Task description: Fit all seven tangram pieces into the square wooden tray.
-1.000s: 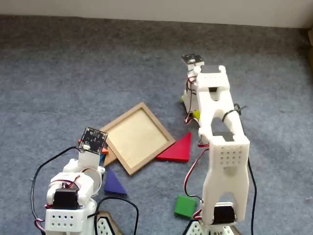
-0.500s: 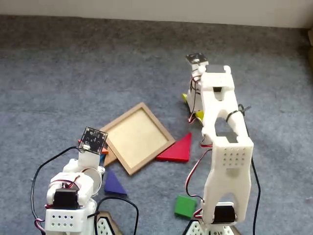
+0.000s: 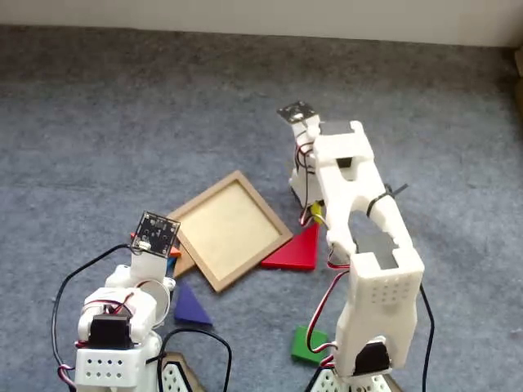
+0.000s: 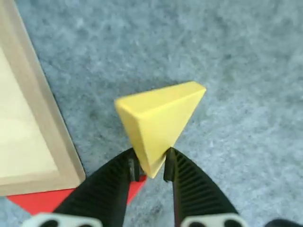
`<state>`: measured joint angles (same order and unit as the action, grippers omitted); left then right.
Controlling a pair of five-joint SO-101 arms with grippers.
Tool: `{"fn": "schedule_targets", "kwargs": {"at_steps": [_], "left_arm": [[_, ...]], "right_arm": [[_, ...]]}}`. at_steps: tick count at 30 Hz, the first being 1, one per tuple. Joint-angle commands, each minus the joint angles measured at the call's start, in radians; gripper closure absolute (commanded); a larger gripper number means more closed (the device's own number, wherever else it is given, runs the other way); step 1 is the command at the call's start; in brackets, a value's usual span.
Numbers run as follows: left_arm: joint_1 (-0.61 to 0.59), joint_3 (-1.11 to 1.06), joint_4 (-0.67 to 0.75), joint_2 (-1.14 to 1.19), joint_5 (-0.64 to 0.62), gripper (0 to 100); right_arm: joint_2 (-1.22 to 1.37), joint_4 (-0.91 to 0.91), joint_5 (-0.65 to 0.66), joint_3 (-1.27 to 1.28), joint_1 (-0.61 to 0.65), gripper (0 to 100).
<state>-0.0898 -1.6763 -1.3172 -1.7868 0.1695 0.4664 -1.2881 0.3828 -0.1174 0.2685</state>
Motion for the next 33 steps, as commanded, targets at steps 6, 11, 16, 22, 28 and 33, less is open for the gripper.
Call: {"fn": "schedule_targets", "kwargs": {"at_steps": [6, 11, 16, 22, 28, 33], "left_arm": [[-0.007, -0.021, -0.005, -0.03, 0.006, 99], [-0.007, -0.021, -0.005, -0.03, 0.006, 99], [-0.007, -0.021, -0.005, -0.03, 0.006, 99], [-0.007, -0.021, -0.005, -0.03, 0.006, 99], [-0.007, -0.021, -0.005, -0.03, 0.006, 99], [-0.007, -0.021, -0.005, -0.03, 0.006, 99]], "right_arm": [[-0.059, 0.041, 0.044, 0.013, -0.021, 99.2], [-0.065, 0.028, 0.041, 0.008, -0.021, 99.1], [-0.145, -0.019, 0.04, 0.012, 0.001, 99.1], [-0.317, -0.099, 0.028, 0.019, 0.068, 99.1], [-0.369, -0.137, -0.066, 0.019, 0.197, 99.1], [-0.363, -0.117, -0.127, 0.071, 0.309, 99.1]]}}
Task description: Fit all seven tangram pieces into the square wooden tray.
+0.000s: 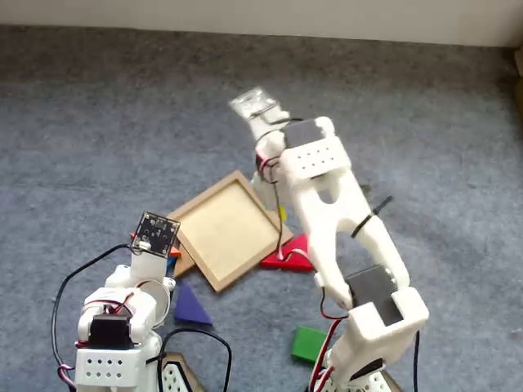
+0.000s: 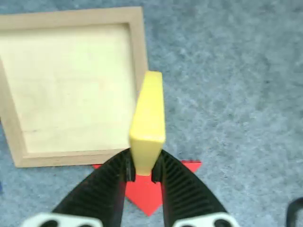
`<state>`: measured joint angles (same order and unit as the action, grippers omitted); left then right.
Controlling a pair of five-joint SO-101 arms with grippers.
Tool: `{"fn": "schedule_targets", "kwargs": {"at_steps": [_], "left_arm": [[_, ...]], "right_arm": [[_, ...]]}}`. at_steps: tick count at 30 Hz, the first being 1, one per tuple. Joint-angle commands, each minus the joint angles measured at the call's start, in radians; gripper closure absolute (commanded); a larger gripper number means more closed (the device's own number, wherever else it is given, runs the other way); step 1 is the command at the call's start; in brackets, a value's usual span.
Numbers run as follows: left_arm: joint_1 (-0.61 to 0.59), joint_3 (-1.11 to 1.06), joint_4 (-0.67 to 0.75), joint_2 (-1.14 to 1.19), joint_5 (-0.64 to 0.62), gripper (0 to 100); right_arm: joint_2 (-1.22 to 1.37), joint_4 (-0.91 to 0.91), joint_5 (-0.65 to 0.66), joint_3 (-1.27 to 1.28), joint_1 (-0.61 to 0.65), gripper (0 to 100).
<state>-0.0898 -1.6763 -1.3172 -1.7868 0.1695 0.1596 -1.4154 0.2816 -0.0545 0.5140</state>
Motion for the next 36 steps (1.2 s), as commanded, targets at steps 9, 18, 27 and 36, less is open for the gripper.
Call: {"fn": "schedule_targets", "kwargs": {"at_steps": [9, 18, 27, 36], "left_arm": [[-0.007, -0.021, -0.005, -0.03, 0.006, 99], [-0.007, -0.021, -0.005, -0.03, 0.006, 99], [-0.007, -0.021, -0.005, -0.03, 0.006, 99], [-0.007, -0.021, -0.005, -0.03, 0.006, 99]], "right_arm": [[-0.048, 0.217, -0.02, 0.176, 0.124, 99.2], [-0.048, 0.354, 0.083, 0.248, 0.108, 99.2], [-0.054, 0.371, 0.198, 0.248, 0.108, 99.2], [-0.058, 0.364, 0.391, 0.249, 0.09, 99.2]]}}
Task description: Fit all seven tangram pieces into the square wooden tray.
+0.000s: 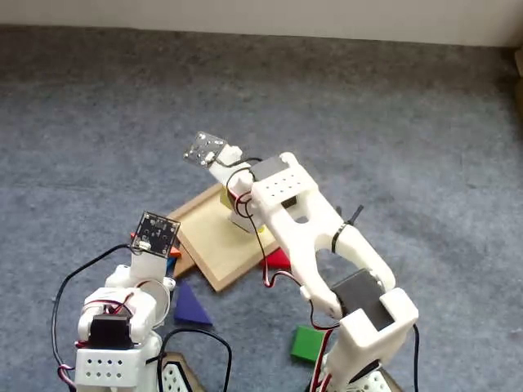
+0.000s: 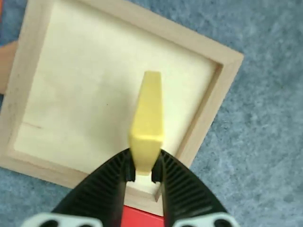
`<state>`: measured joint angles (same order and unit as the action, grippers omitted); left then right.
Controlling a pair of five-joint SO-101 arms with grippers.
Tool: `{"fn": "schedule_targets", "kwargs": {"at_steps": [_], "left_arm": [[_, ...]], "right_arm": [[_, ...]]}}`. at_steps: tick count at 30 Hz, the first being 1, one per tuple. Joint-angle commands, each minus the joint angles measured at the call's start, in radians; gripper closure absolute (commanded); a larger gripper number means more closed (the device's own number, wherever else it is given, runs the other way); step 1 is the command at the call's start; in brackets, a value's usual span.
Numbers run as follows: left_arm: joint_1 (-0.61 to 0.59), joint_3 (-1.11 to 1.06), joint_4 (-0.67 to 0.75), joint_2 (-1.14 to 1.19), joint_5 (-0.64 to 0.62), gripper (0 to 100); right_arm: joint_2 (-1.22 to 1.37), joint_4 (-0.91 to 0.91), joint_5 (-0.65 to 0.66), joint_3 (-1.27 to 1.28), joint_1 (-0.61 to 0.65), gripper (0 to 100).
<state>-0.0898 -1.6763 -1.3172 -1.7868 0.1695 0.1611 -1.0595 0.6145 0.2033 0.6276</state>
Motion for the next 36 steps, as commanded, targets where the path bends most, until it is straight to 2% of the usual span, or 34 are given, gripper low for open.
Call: {"fn": "schedule_targets", "kwargs": {"at_steps": [1, 7, 13, 19, 21, 26, 30, 36], "left_arm": [[-0.007, -0.021, -0.005, -0.03, 0.006, 99], [-0.007, -0.021, -0.005, -0.03, 0.006, 99], [-0.007, -0.021, -0.005, -0.03, 0.006, 99], [-0.007, -0.021, -0.005, -0.03, 0.006, 99], [-0.007, -0.021, -0.005, -0.03, 0.006, 99], [-0.007, -0.021, -0.005, -0.03, 0.006, 99], [-0.007, -0.021, -0.005, -0.03, 0.006, 99], [-0.007, -0.021, -0.005, -0.03, 0.006, 99]], "right_arm": [[-0.059, 0.007, 0.078, -0.007, -0.027, 99.2], [-0.056, -0.015, 0.184, -0.007, -0.041, 99.1], [-0.054, -0.065, 0.183, -0.007, -0.038, 98.0], [-0.059, -0.17, 0.183, -0.016, -0.024, 80.5], [-0.061, -0.191, 0.183, -0.018, -0.024, 78.4], [-0.064, -0.254, 0.187, -0.019, -0.021, 78.6], [-0.124, -0.277, 0.187, -0.013, 0.036, 79.2], [-0.311, -0.28, 0.183, 0.013, 0.105, 87.4]]}}
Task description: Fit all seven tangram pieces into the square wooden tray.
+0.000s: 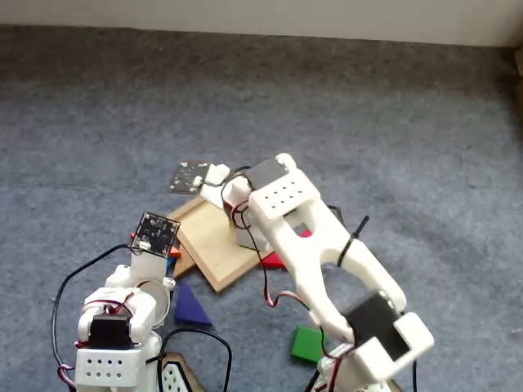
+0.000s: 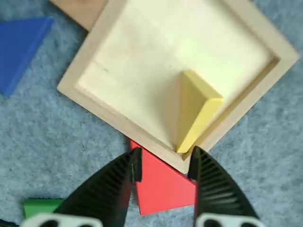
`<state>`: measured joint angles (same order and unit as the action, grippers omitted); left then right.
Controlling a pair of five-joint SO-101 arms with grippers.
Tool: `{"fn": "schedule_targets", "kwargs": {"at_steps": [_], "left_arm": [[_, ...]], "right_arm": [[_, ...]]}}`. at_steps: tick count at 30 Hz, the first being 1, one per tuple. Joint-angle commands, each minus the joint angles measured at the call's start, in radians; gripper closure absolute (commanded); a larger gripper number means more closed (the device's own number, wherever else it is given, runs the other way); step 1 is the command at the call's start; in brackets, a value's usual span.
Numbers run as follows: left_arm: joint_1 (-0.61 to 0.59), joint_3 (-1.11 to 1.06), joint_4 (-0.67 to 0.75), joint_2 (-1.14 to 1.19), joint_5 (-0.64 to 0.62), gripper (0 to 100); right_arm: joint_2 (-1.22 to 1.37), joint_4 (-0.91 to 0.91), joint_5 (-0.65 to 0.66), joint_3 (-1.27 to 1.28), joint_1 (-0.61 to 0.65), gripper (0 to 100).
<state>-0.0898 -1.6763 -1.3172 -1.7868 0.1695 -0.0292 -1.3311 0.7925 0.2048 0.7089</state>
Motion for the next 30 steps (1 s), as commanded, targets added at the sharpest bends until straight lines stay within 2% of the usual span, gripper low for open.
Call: {"fn": "schedule_targets", "kwargs": {"at_steps": [1, 8, 11, 13, 19, 25, 30], "left_arm": [[-0.007, -0.021, -0.005, -0.03, 0.006, 99], [-0.007, -0.021, -0.005, -0.03, 0.006, 99], [-0.007, -0.021, -0.005, -0.03, 0.006, 99], [-0.007, -0.021, -0.005, -0.03, 0.006, 99], [-0.007, -0.021, -0.005, -0.03, 0.006, 99], [-0.007, -0.021, -0.005, -0.03, 0.006, 99], [-0.007, -0.021, -0.005, -0.03, 0.006, 99]], "right_arm": [[-0.142, -0.008, 0.005, 0.015, 0.022, 87.5], [-0.18, 0.113, -0.008, 0.018, -0.124, 90.2], [-0.145, 0.234, -0.112, 0.022, -0.179, 98.8], [-0.101, 0.297, -0.18, 0.022, -0.193, 99.1], [0.044, 0.357, -0.29, 0.022, -0.124, 98.8], [0.051, 0.177, -0.293, 0.015, -0.012, 98.8], [0.051, 0.153, -0.293, 0.021, -0.004, 98.8]]}}
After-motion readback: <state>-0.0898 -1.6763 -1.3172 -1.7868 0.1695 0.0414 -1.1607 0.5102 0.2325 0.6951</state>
